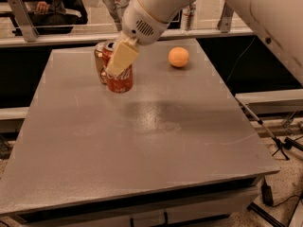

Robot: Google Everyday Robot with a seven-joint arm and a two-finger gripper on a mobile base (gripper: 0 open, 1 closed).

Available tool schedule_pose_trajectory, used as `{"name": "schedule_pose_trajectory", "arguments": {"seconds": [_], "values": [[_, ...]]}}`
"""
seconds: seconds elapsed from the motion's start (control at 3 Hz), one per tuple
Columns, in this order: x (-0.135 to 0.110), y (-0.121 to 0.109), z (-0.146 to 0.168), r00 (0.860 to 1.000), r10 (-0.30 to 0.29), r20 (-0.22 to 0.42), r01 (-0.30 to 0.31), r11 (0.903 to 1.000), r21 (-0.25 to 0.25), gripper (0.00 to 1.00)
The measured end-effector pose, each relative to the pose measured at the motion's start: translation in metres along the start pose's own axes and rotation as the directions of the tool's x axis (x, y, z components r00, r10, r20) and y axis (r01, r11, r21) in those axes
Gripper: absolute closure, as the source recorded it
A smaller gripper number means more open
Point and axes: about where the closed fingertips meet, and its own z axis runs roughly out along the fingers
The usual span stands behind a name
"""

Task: Move coke can near orange

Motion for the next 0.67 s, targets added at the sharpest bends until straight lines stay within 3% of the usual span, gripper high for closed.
{"name": "schedule_pose_trajectory", "arguments": {"seconds": [0.67], "values": [[0.056, -0.057, -0.011, 0.997, 0.069, -0.016, -0.069, 0.9968, 0.041, 1.00]]}}
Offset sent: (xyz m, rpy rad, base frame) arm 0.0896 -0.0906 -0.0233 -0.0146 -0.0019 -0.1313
